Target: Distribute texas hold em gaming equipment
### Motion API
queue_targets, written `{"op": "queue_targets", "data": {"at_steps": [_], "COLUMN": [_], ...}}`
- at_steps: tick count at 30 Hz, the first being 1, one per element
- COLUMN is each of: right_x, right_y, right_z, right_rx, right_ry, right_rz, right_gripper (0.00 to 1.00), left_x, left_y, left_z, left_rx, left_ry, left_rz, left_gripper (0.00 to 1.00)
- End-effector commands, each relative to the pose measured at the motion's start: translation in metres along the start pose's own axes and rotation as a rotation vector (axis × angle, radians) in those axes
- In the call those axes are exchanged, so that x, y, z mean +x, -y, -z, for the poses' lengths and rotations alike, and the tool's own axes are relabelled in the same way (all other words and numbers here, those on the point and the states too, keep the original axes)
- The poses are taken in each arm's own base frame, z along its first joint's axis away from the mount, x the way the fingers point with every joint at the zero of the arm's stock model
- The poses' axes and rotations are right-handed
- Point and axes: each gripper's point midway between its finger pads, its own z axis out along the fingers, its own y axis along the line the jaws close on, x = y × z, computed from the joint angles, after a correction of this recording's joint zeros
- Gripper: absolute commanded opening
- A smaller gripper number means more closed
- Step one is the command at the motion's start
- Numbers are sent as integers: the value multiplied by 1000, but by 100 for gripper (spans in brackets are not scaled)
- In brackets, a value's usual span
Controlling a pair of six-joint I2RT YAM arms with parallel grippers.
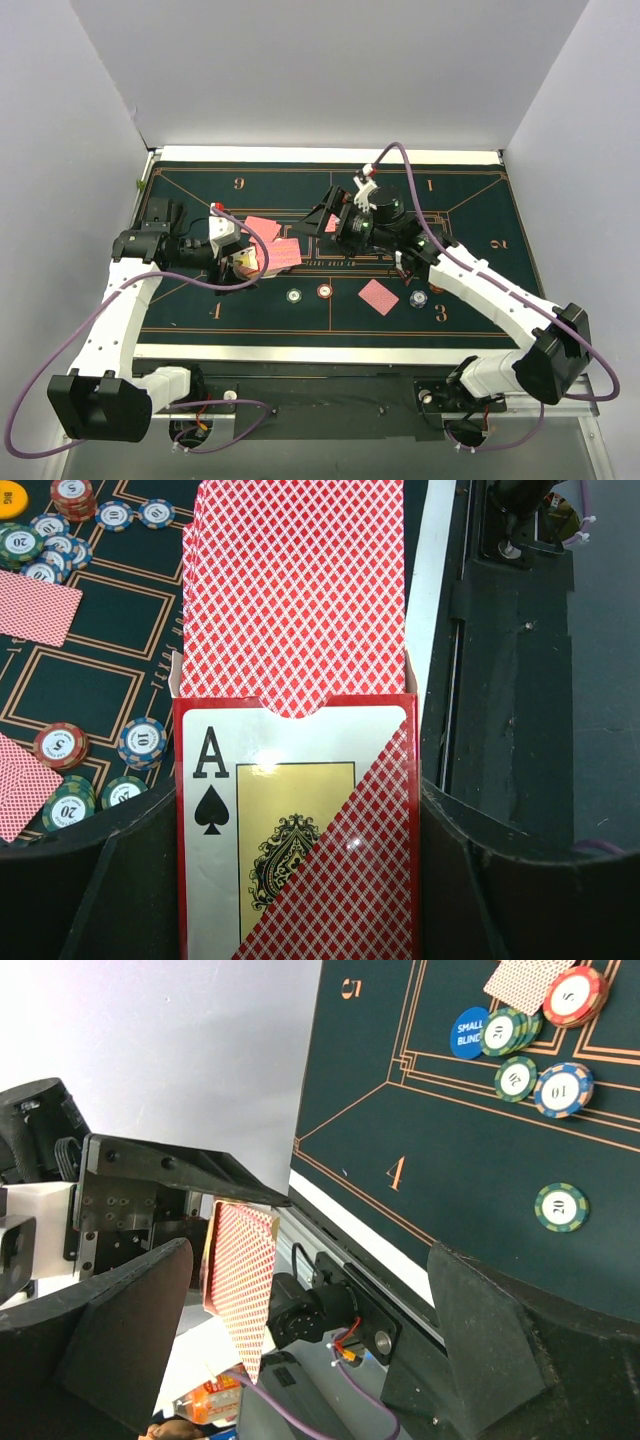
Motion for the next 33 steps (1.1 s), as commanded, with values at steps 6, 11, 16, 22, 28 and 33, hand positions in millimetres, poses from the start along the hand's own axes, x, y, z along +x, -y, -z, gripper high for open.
{"op": "queue_targets", "data": {"at_steps": [6,11,16,22,28,33], "right_x": [20,29,34,39,43,50], "right_y": [-46,-54,-54,-53,-52,-43], "right_z": [3,3,-1,-1,-1,-8], "right_rx": [-96,-93,-86,-87,-87,-75], "right_ry": [-5,-17,-36,-51,-60,-75], "right_rz": [56,90,96,102,104,84], "right_gripper": [98,98,99,99,99,95], "left_x": [-15,-16,-14,-15,-17,-18], "left_y": [3,4,5,5,5,5], "left_z": [2,3,3,3,4,4], "left_rx": [9,18,18,18,11,11], "left_ry": [58,49,45,52,54,57], "left_rz": [-73,-71,-75,-69,-72,-73], "left_gripper": [0,0,0,0,0,0]}}
